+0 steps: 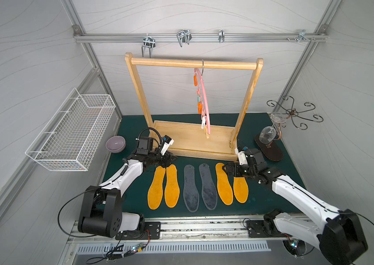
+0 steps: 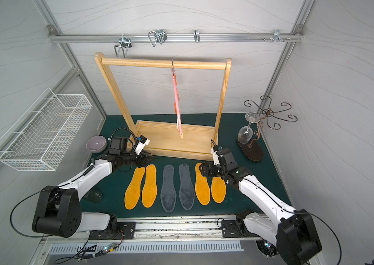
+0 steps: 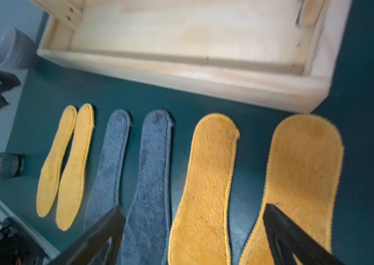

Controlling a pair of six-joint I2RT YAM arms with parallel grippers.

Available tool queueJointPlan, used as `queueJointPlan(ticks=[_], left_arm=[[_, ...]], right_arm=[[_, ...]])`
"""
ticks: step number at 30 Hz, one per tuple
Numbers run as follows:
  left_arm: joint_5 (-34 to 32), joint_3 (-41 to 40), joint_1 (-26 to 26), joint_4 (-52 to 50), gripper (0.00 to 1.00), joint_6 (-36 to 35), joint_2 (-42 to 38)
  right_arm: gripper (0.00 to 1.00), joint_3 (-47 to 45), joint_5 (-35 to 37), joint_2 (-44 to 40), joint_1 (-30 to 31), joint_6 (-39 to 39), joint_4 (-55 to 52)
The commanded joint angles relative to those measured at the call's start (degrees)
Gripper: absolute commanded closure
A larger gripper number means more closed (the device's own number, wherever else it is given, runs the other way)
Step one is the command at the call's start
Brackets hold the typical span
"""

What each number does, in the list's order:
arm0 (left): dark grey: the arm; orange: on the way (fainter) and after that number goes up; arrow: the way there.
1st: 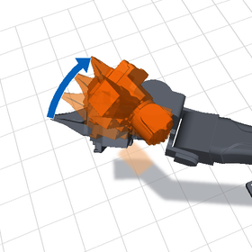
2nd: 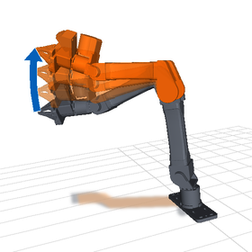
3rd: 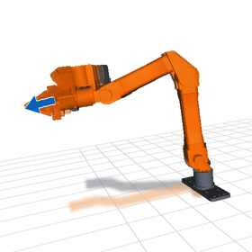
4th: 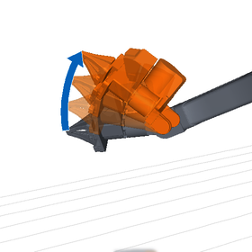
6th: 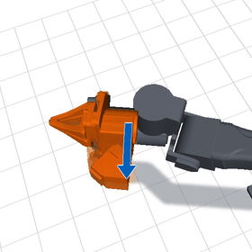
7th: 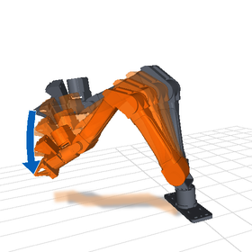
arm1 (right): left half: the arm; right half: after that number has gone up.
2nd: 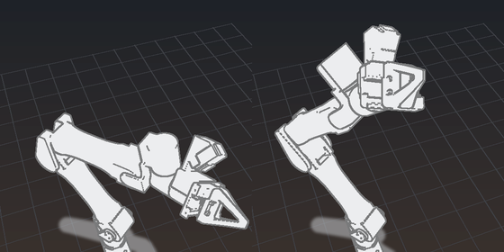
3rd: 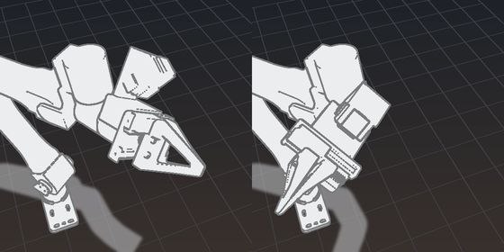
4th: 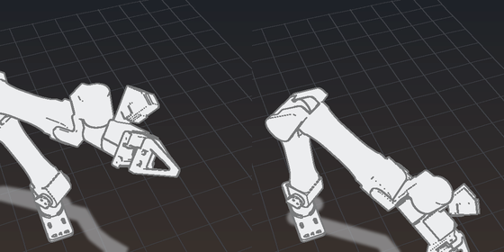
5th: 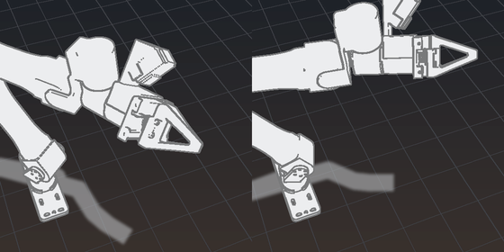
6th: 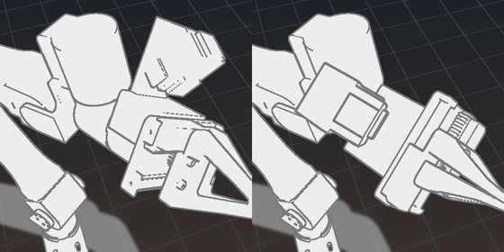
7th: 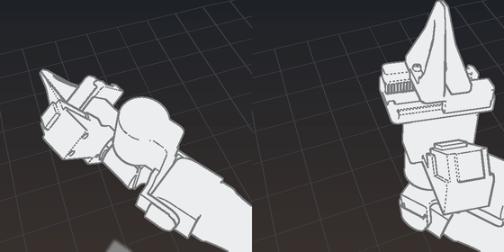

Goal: Take the shoe insoles off the hanger
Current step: Place the insole at the center of the board, then reset both arms

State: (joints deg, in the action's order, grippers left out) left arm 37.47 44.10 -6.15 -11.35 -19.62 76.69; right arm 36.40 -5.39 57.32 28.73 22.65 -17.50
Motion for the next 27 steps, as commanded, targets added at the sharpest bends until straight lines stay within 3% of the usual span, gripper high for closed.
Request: queueJointPlan(ticks=[1,6,11,16,19,27], left_arm=[[-0.9,-2.6,2.3,2.6,0.48,-2.9,-2.6],[-1.6,-4.9,6.4,4.2,0.44,0.2,-5.1],[-6.5,-9.1,11.6,11.3,0.35,6.6,-7.3],[-12.1,-13.3,14.4,17.9,0.17,11.3,-9.2],[-13.6,-15.1,14.4,21.1,0.01,12.9,-8.7],[-18.8,-21.4,14.3,37.2,0.0,15.8,-5.5]], right_arm=[[0.01,-0.2,7.6,-7.8,-0.3,-4.9,1.7],[0.01,-5.1,22.5,-19.8,-0.3,-12.4,6.8],[0.01,-17.6,26.4,-31.2,-1.3,-25.0,19.7],[0.01,-28.7,26.5,-38.4,-7.4,-24.7,27.5],[0.01,-32.7,23.6,-38.6,-12.4,-21.9,30.6],[0.01,-35.8,14.9,-26.4,-20.0,-20.6,43.5]])
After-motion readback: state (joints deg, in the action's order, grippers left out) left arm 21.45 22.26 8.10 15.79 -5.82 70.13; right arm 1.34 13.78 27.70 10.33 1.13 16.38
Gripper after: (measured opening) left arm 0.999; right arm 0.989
